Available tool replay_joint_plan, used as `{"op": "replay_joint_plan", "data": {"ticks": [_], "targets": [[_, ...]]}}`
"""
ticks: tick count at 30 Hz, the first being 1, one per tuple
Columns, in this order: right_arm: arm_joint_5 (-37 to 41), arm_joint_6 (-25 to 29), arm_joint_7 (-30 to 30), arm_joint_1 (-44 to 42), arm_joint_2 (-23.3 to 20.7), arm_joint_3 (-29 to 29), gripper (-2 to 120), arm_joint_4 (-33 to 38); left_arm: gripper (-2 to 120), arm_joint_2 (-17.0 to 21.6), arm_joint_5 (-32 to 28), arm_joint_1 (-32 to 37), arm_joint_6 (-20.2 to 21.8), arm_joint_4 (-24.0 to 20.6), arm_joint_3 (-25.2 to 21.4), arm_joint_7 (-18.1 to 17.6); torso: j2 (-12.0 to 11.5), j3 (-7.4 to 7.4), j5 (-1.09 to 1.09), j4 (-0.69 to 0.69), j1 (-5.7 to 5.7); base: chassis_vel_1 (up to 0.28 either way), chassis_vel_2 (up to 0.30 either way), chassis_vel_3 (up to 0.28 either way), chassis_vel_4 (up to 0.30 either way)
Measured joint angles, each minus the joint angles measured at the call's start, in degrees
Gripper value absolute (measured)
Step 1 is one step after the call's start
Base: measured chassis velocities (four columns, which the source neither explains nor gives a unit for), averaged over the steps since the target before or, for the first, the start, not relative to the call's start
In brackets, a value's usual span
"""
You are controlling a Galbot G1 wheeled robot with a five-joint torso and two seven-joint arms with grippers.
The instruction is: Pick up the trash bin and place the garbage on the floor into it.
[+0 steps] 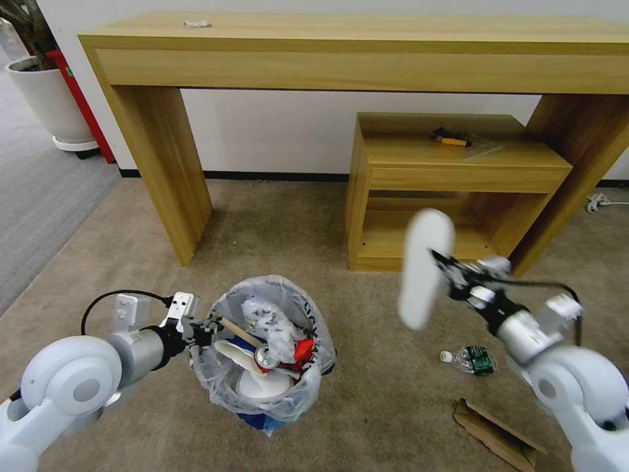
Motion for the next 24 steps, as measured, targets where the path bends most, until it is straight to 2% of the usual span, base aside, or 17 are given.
{"op": "replay_joint_plan", "data": {"ticks": [3,8,12,13,18,24], "targets": [[2.2,-1.1,-1.5,7.2,-0.1,-7.0,0,-0.2,0,1.3,-1.2,-3.5,0.0,1.1,2.7,-0.6,0.0,0.00,0.02,-0.03,0.00,0.000,0.000,0.000,0.000],[4.1,-1.5,-2.5,12.7,0.8,-12.3,0,-1.1,0,1.8,-2.3,-7.5,0.0,2.3,6.0,-1.2,0.0,0.00,0.04,-0.05,0.00,0.000,0.000,0.000,0.000],[5.5,-1.8,-3.3,20.7,3.0,-18.8,0,-3.5,0,1.2,-3.4,-13.7,0.0,4.4,13.1,-1.7,0.0,0.00,0.01,-0.04,0.00,0.000,0.000,0.000,0.000],[5.5,-1.8,-3.3,20.7,3.0,-18.8,0,-3.5,0,1.2,-3.4,-13.7,0.0,4.4,13.1,-1.7,0.0,0.00,0.01,-0.04,0.00,0.000,0.000,0.000,0.000],[5.4,-2.2,-3.3,25.2,4.8,-22.5,0,-6.2,0,-0.1,-5.1,-19.6,0.0,6.6,19.6,-2.5,0.0,0.00,0.01,-0.03,0.00,0.000,0.000,0.000,0.000],[4.1,-2.2,-4.9,25.2,4.6,-23.7,0,-7.5,0,-0.6,-7.5,-23.0,0.0,7.3,22.1,-3.4,0.0,0.00,0.03,-0.05,0.00,0.000,0.000,0.000,0.000]]}}
